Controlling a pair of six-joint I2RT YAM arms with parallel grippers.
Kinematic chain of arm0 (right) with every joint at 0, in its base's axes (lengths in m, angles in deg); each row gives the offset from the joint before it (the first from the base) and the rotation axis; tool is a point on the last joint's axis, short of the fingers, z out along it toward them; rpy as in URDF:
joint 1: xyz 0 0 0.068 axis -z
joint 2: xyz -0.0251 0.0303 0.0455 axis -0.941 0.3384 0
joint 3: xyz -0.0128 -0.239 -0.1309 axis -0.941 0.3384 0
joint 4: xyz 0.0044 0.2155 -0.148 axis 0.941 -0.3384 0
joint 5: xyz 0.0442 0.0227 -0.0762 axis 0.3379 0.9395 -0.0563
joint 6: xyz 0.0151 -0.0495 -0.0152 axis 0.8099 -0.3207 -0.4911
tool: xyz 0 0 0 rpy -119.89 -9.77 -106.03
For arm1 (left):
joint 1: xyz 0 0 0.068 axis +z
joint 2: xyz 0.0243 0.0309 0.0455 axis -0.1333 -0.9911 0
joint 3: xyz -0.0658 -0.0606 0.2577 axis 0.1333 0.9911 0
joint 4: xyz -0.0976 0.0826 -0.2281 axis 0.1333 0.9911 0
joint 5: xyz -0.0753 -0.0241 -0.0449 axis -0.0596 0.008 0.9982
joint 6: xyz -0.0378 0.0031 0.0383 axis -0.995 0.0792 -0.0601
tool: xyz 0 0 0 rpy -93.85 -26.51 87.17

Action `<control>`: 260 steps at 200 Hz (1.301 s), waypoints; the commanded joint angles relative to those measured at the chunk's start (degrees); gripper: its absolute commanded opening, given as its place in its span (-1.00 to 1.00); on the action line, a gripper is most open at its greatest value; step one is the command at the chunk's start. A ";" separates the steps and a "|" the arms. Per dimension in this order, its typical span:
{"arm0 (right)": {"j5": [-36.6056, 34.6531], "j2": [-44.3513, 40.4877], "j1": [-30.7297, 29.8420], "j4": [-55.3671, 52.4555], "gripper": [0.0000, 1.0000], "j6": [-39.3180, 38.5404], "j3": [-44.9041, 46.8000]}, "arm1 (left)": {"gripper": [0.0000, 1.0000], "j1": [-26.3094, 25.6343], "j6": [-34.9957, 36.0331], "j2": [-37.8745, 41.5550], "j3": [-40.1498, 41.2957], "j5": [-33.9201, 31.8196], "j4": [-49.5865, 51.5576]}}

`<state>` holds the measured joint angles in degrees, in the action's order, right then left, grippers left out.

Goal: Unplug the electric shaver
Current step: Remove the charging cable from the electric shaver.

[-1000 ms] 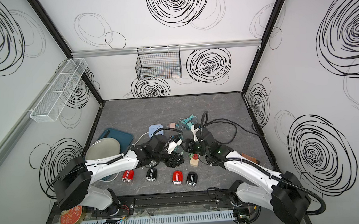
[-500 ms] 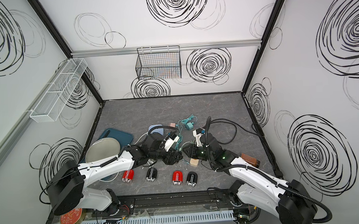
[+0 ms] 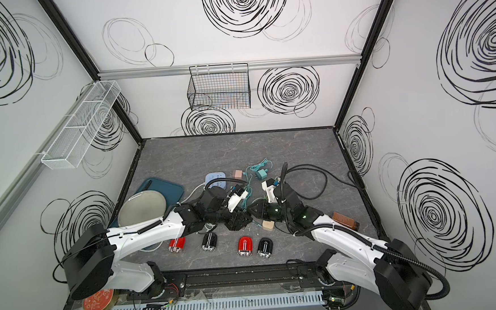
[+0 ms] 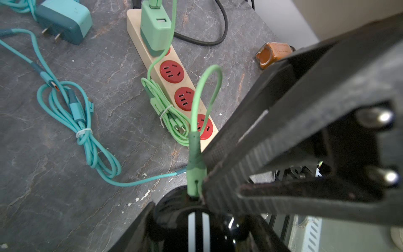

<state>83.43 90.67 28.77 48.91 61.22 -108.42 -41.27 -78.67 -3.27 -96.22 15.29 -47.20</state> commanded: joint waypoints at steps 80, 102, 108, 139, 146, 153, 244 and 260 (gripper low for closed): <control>1.10 3.97 -0.76 5.18 -0.58 2.29 -0.60 | -0.05 -1.87 1.20 0.62 -0.60 -2.21 -3.65; 0.01 4.26 -0.82 5.05 -0.64 2.45 -0.54 | -0.05 -2.09 1.20 0.96 -0.38 -2.38 -3.76; -0.57 4.28 -0.80 4.92 -0.66 2.61 -0.36 | -0.05 -2.15 1.23 1.10 -0.25 -2.40 -3.79; -0.88 4.62 -0.86 5.13 -0.79 2.92 -0.56 | -0.05 -2.23 1.49 1.40 0.10 -3.64 -2.96; -1.27 4.51 -0.92 4.49 -0.82 2.71 -0.82 | -0.05 -2.09 1.70 1.28 0.10 -4.05 -2.59; -1.94 4.15 -0.93 3.44 -0.85 2.29 -1.16 | -0.06 -1.97 1.83 1.10 0.19 -4.17 -2.32; -8.93 -0.48 -1.23 -3.79 -0.93 -2.96 -3.50 | -0.06 -1.61 1.45 -1.26 1.86 -3.51 -3.37; -5.47 -0.56 0.21 0.32 -0.94 1.10 -1.56 | -0.06 -1.71 1.72 -1.03 1.99 -3.87 -3.35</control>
<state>76.83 91.17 27.33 46.66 59.08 -110.47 -43.26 -77.99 -3.79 -95.17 12.71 -51.44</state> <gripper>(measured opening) 0.088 0.609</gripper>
